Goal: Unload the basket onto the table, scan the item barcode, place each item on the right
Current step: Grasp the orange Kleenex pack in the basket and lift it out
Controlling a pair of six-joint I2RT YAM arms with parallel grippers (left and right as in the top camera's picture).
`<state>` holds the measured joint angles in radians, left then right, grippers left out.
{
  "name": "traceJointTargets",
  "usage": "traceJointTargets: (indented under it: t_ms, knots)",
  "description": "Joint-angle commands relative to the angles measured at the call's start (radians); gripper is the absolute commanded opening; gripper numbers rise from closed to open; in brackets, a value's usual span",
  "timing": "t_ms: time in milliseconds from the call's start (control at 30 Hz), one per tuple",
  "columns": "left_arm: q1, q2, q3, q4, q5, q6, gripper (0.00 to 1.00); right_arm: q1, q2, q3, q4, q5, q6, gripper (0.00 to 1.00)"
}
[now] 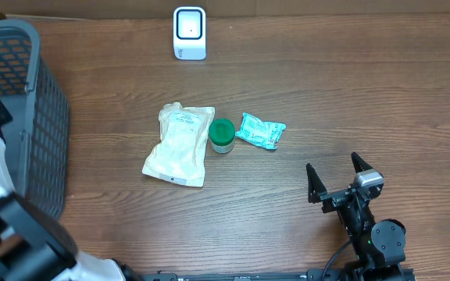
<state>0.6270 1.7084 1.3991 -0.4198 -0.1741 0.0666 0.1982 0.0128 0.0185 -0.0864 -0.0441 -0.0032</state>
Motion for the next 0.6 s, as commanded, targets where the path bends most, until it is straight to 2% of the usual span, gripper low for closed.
traceJointTargets:
  t_ms: [0,133,300,567]
  knots:
    - [-0.053,-0.168,-0.001,-0.019,0.084,-0.097,0.04,0.003,-0.010,-0.010,0.006,0.009,0.002,1.00]
    - [-0.137,-0.322,-0.001,-0.098,0.131,-0.106,0.04,0.003,-0.010,-0.010,0.006,0.009,0.002,1.00]
    - [-0.314,-0.454,-0.001,-0.239,0.133,-0.177,0.04,0.003,-0.010,-0.010,0.006,0.009,0.002,1.00]
    - [-0.657,-0.461,-0.019,-0.485,0.101,-0.232,0.04,0.003,-0.010,-0.010,0.006,0.009,0.002,1.00]
